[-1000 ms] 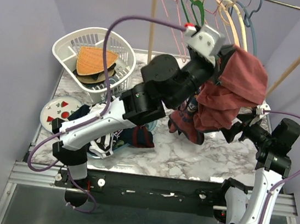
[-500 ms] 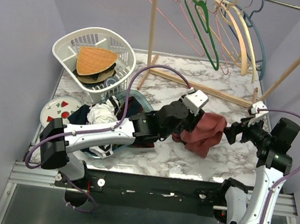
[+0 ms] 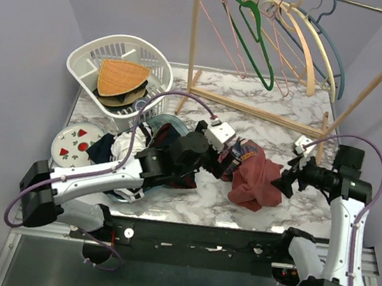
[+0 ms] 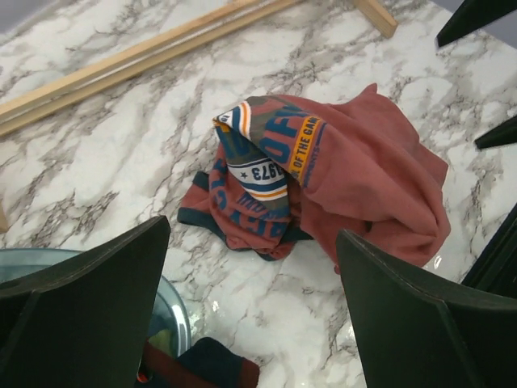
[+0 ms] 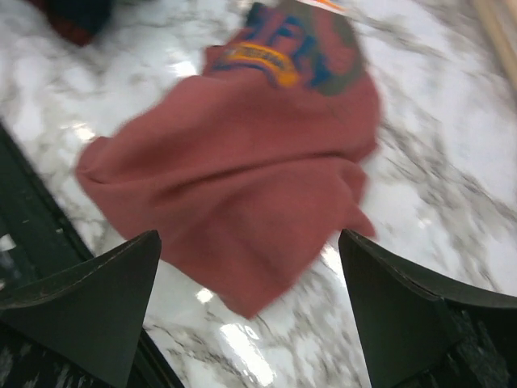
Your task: Place the tank top on the hanger
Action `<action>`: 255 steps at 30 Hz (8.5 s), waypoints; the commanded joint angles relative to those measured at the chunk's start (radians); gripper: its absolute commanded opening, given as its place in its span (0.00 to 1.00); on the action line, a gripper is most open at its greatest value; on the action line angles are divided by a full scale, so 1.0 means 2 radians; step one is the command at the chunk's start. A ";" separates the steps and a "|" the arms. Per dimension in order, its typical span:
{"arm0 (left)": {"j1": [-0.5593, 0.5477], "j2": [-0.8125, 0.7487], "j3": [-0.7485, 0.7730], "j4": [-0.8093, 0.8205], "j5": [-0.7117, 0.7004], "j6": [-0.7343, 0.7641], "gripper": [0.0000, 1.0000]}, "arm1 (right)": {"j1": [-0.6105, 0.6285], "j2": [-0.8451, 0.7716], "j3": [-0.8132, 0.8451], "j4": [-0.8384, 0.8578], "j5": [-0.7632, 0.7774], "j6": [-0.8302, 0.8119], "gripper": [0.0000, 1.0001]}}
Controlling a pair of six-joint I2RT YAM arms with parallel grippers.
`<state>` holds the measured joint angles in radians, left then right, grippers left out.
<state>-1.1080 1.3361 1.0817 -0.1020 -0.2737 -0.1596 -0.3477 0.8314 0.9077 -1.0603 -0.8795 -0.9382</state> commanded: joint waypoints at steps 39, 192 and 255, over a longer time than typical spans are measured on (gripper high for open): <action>0.039 0.008 -0.162 0.148 0.115 -0.172 0.99 | -0.086 0.054 -0.012 0.106 0.142 0.017 0.83; 0.081 0.176 -0.135 0.340 0.225 -0.177 0.68 | 0.238 -0.008 0.111 0.112 0.168 0.247 0.01; 0.079 0.021 -0.023 0.076 0.145 -0.110 0.00 | 0.225 -0.087 -0.030 0.133 0.317 0.201 0.04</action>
<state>-0.9493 1.3209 1.1175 -0.0776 0.0349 -0.2760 0.1089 0.6758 0.9676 -0.8150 -0.2741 -0.4744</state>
